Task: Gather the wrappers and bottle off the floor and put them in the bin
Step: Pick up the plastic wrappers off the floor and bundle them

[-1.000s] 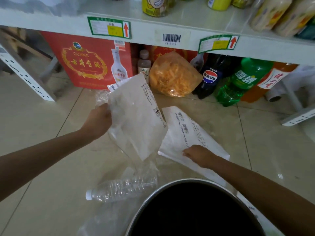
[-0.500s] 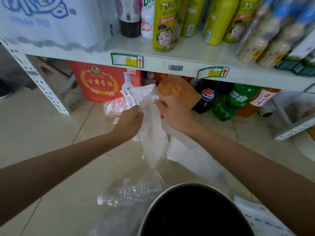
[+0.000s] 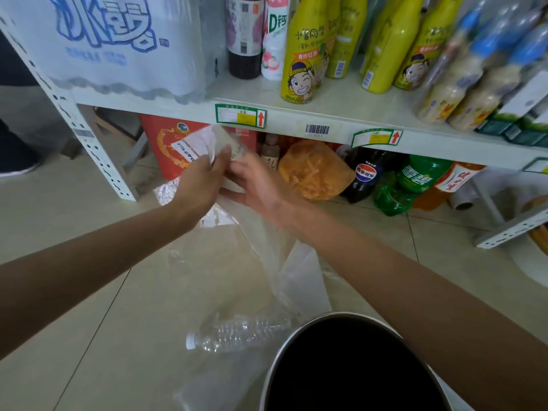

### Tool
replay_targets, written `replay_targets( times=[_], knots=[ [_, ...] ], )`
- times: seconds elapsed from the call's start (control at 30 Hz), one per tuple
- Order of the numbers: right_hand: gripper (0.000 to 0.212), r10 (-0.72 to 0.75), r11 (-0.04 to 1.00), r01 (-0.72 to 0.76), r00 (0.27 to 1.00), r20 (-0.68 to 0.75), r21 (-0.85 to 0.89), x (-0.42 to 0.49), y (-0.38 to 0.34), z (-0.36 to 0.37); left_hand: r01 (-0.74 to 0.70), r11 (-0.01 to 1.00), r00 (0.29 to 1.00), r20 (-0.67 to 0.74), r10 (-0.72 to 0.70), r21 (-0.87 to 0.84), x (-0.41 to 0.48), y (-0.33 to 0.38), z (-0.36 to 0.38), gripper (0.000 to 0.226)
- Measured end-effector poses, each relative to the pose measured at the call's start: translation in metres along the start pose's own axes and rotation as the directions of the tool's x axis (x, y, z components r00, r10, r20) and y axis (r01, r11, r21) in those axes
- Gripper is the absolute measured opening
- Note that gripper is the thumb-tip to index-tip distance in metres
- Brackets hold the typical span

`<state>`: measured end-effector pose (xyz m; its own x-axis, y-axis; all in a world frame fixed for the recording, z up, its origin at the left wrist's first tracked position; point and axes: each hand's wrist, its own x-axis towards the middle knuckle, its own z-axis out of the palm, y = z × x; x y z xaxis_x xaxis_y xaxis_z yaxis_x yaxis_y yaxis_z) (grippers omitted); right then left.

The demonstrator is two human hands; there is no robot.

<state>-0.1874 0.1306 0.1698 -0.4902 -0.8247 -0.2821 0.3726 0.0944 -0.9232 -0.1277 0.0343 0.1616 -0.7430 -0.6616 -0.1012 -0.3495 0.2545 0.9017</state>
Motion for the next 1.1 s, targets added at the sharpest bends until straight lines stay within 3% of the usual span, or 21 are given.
replay_targets(
  times=[0.13,0.23,0.3,0.4,0.53,0.63,0.73,0.83,0.9,0.97,1.0,1.07,1.1],
  knots=[
    [0.039,0.042,0.994,-0.042,0.999,-0.001,-0.096,0.012,0.009,-0.012,-0.081,0.940,0.990,-0.086,0.116,0.333,0.011,-0.019,-0.011,0.030],
    [0.026,0.060,0.977,-0.073,0.996,-0.072,-0.201,0.012,0.016,-0.043,-0.187,0.827,0.970,-0.033,0.241,0.530,0.015,-0.030,-0.019,0.024],
    [0.033,0.052,0.914,-0.115,0.984,-0.168,-0.390,0.007,0.027,-0.069,-0.238,0.784,0.960,0.019,0.278,0.574,0.017,-0.037,-0.023,0.021],
    [0.033,0.102,0.599,-0.204,0.978,-0.180,-0.774,-0.009,0.060,-0.107,-0.262,0.716,0.950,0.042,0.309,0.647,0.025,-0.052,-0.024,0.018],
    [0.048,0.416,0.165,-0.211,0.900,-0.126,-0.963,-0.024,0.123,-0.135,-0.265,0.645,0.946,0.062,0.319,0.717,0.021,-0.066,-0.015,0.021],
    [0.052,0.580,0.007,-0.050,0.814,-0.037,-0.999,-0.023,0.161,-0.133,-0.313,0.620,0.937,0.125,0.327,0.719,0.015,-0.078,-0.004,0.027],
    [0.065,0.700,-0.085,-0.018,0.710,-0.073,-0.996,-0.014,0.186,-0.131,-0.314,0.622,0.939,0.139,0.314,0.717,0.012,-0.091,-0.003,0.027],
    [0.059,0.778,-0.197,0.029,0.613,-0.139,-0.980,0.000,0.221,-0.143,-0.318,0.612,0.940,0.159,0.301,0.724,0.011,-0.100,-0.004,0.024],
    [0.058,0.769,-0.241,-0.001,0.609,-0.192,-0.970,0.002,0.234,-0.150,-0.307,0.620,0.943,0.145,0.298,0.722,0.013,-0.102,-0.005,0.021],
    [0.050,0.762,-0.194,-0.049,0.622,-0.182,-0.980,0.001,0.238,-0.157,-0.278,0.646,0.953,0.119,0.279,0.711,0.014,-0.101,-0.006,0.019],
    [0.046,0.768,-0.123,-0.056,0.627,-0.130,-0.991,0.000,0.233,-0.157,-0.265,0.660,0.957,0.110,0.267,0.703,0.014,-0.100,-0.007,0.018],
    [0.045,0.737,0.031,-0.234,0.663,-0.136,-0.972,-0.002,0.214,-0.162,-0.252,0.678,0.961,0.097,0.258,0.691,0.015,-0.097,-0.007,0.016],
    [0.045,0.680,0.101,-0.248,0.724,-0.115,-0.963,-0.002,0.200,-0.164,-0.245,0.683,0.963,0.090,0.254,0.688,0.015,-0.096,-0.007,0.016]
  ],
)
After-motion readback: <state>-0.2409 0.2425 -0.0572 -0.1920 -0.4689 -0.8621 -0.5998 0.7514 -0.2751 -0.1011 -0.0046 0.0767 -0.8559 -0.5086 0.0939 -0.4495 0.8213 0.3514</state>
